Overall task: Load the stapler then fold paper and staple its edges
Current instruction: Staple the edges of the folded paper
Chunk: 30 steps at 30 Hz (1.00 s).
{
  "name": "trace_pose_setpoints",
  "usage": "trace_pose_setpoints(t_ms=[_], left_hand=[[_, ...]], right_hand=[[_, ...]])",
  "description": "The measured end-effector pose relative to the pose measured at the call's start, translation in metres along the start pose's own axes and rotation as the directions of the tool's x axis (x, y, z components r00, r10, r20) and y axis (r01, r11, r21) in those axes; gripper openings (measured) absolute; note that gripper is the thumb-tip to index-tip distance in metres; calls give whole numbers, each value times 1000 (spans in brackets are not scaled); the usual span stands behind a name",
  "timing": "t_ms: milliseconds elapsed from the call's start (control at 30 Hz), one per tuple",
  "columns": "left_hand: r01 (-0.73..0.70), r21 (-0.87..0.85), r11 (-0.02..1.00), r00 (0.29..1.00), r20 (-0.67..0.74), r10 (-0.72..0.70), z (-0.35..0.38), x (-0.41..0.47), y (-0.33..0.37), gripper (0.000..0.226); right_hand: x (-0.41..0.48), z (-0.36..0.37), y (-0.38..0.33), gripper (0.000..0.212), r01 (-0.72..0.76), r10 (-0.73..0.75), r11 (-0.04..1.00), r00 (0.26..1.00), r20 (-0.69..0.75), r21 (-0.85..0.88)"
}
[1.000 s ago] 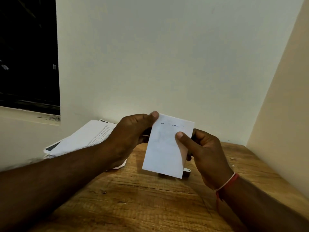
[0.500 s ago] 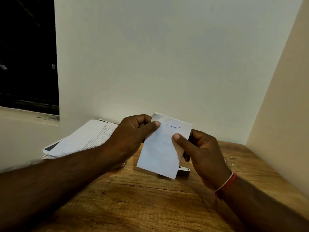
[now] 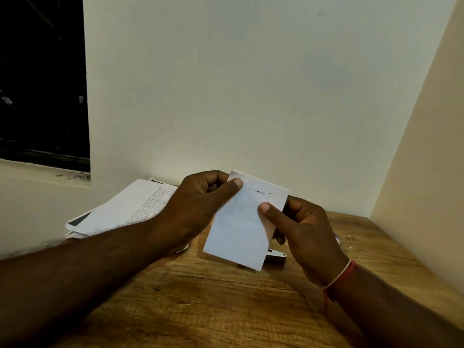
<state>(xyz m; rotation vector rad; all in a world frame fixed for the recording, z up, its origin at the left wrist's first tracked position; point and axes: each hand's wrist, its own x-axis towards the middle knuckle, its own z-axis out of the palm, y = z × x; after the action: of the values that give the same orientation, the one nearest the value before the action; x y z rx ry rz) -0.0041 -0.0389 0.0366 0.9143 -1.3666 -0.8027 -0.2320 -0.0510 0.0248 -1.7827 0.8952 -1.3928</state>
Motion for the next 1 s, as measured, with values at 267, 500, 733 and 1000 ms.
trace_pose_setpoints(t_ms=[267, 500, 733, 1000], left_hand=[[-43, 17, 999, 999, -20, 43, -2, -2, 0, 22], [11, 41, 999, 999, 50, -14, 1, -7, 3, 20], [-325, 409, 853, 935, 2, 355, -5, -3, -1, 14], [-721, 632, 282, 592, 351, 726, -13, 5, -9, 23]], right_hand=[[-1, 1, 0, 20, 2, -2, 1000, 1000, 29, -12], [4, 0, 3, 23, -33, 34, 996, 999, -10, 85], [12, -3, 8, 47, -132, 153, 983, 973, -170, 128], [10, -1, -7, 46, -420, 374, 798, 907, 191, 432]])
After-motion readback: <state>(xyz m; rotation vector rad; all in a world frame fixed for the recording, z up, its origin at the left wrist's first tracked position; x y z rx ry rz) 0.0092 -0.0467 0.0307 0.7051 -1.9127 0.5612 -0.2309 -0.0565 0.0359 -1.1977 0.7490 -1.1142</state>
